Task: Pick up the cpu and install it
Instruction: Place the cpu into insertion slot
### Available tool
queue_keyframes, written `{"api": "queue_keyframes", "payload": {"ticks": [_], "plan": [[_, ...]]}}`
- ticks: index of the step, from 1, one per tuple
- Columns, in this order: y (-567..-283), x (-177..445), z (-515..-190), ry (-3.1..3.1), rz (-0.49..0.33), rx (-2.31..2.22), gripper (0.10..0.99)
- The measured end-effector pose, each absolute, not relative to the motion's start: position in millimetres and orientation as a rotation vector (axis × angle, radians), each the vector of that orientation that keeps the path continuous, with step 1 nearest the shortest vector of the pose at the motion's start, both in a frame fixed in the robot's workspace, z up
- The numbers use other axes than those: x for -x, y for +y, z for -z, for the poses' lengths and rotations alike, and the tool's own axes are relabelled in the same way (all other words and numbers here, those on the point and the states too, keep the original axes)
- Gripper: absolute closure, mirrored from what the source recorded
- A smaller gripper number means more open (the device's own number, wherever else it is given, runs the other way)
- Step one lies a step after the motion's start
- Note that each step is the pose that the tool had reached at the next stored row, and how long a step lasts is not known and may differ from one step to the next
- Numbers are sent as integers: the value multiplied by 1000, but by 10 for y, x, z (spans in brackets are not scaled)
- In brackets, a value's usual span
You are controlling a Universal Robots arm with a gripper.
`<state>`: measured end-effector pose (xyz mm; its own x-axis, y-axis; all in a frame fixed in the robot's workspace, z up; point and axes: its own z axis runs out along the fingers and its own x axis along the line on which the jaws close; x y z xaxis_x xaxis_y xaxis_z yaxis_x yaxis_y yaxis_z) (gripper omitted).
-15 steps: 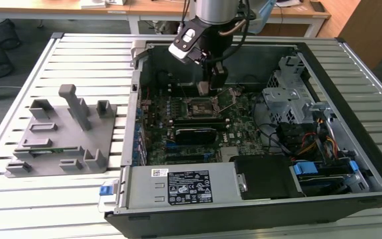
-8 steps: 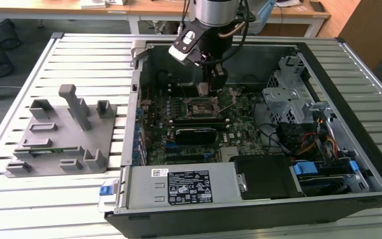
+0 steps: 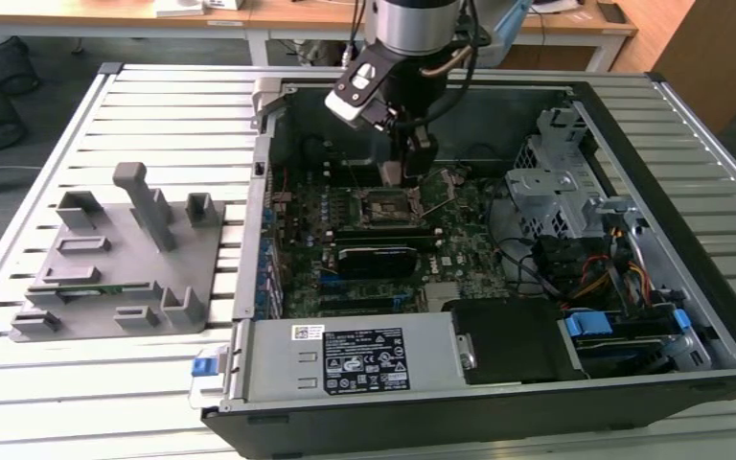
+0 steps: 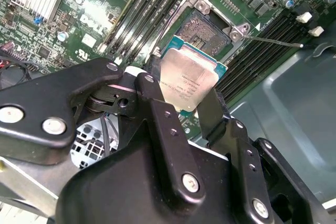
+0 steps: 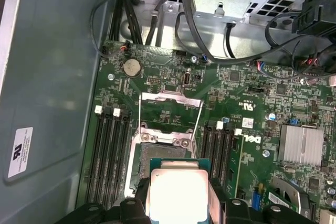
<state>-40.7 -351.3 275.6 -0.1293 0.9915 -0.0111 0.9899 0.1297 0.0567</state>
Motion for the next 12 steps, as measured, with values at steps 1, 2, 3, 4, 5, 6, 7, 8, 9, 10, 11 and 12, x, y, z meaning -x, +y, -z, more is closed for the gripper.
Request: {"api": "queue_keyframes", "payload": {"ticks": [1,2,3,4,5,6,7,8,9,10,11,12], "plan": [[-3513,407,-2751,2326,-55,-2042,561],[-3513,407,-2746,2326,-55,-2042,561],[-3513,407,-2741,2326,-55,-2042,561],[-3513,407,-2736,2326,-55,-2042,561],[-3513,407,-2731,2326,-55,-2042,561],[-3513,407,-2727,2326,-55,-2042,561],[-3513,407,-2723,2326,-55,-2042,561],[-3513,407,-2720,2326,-54,-2042,561],[-3513,407,-2718,2326,-54,-2042,561],[-3513,407,-2716,2326,-54,-2042,561],[-3513,407,-2713,2326,-54,-2042,561],[-3513,407,-2710,2326,-55,-2042,561]]}}
